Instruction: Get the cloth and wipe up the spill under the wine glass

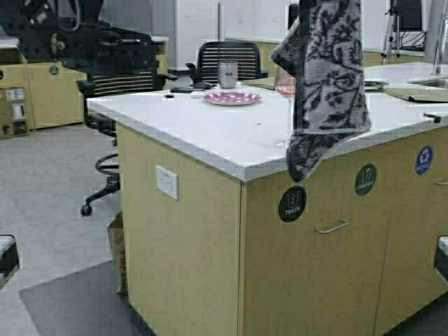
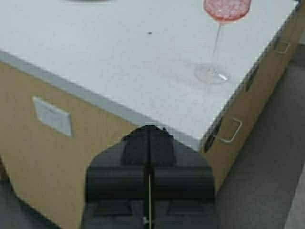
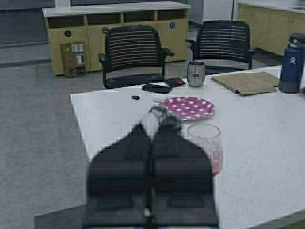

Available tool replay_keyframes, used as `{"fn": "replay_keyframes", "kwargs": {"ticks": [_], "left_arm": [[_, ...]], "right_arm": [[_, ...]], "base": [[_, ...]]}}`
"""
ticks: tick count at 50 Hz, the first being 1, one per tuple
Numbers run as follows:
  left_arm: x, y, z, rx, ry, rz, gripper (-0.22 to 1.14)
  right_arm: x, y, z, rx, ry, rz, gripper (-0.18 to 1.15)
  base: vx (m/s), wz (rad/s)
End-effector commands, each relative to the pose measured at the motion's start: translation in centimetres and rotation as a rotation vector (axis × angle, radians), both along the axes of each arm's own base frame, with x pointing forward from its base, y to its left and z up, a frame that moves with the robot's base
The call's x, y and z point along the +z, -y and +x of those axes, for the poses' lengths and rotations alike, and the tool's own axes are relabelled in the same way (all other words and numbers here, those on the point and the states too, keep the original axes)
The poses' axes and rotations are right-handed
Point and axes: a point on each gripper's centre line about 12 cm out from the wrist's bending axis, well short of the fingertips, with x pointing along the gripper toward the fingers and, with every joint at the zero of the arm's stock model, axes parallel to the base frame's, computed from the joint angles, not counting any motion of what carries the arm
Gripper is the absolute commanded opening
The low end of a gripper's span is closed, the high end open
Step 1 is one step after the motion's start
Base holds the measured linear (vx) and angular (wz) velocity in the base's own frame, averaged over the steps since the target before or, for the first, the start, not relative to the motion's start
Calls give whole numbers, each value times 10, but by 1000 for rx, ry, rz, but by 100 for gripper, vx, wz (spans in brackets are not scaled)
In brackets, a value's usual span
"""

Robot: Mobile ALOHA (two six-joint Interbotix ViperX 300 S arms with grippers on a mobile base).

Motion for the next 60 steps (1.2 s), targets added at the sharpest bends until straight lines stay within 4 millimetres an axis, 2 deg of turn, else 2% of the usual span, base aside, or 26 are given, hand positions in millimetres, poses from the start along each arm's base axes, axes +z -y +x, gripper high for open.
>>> {"fn": "replay_keyframes", "kwargs": {"ticks": [1,34,42,55,60], "left_arm": [[2,9,5,-21,39,-13,3],[-30,5,25,81,30,-64,3],[-48,-4,37,189,68,-80,2],[-96,-4,41,213,60,-45,2],[-110,-2,49,219,65,-45,3]], "right_arm": [[20,2,-5,-2,74,25,6],[21,2,-5,-1,79,26,6],[21,2,-5,-2,80,26,6],[22,2,-5,-1,82,24,6],[23,2,-3,-2,85,26,6]], "base": [[15,-7],[12,-26],[11,-26],[8,-14],[5,-2]]}}
